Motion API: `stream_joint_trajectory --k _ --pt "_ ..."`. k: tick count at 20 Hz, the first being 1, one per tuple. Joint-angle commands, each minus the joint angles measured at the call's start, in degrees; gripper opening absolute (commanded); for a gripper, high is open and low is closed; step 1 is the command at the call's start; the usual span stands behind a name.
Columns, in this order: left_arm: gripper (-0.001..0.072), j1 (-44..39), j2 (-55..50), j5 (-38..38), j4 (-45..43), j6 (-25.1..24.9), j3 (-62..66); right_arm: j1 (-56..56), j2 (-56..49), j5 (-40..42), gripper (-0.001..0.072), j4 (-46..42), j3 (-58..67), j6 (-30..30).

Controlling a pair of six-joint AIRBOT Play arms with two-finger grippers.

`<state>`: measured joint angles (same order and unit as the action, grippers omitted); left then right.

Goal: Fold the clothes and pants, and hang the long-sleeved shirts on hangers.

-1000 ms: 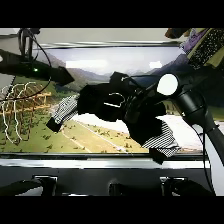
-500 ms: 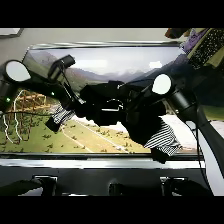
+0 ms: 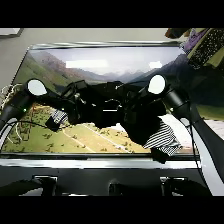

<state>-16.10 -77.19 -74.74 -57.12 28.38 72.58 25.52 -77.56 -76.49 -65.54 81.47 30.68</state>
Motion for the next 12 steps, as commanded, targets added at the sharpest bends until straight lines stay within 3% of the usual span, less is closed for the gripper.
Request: stream_joint_trajectory --k 1,2,3,5,8,11,12 --pt "0.0708 -0.1 0.0 7.2 0.4 -3.1 -1.7 0.0 0.2 -0.2 0.0033 2.4 0.0 0.0" --pt "0.0696 -0.1 0.0 9.5 0.4 -3.1 -1.7 0.0 0.6 -0.2 0.0033 2.5 0.0 0.0" --pt "0.0602 -0.1 0.0 11.3 0.4 -3.1 -1.7 0.0 1.1 -0.1 0.0033 2.5 0.0 0.0" --pt "0.0337 -0.1 0.0 12.7 0.5 -3.1 -1.7 0.0 2.2 -0.1 0.0032 2.5 0.0 0.0" --pt "0.0035 -0.5 0.0 12.7 0.5 -3.1 -1.7 0.0 2.9 -0.1 0.0032 2.5 0.0 0.0" --pt "0.0034 -0.5 0.2 12.7 1.3 -3.0 -1.7 0.0 2.9 -0.1 0.0035 2.5 0.0 0.4" --pt "0.0034 -0.5 0.4 12.7 1.8 -3.0 -1.7 0.0 3.0 0.0 0.0106 2.3 0.0 1.1"
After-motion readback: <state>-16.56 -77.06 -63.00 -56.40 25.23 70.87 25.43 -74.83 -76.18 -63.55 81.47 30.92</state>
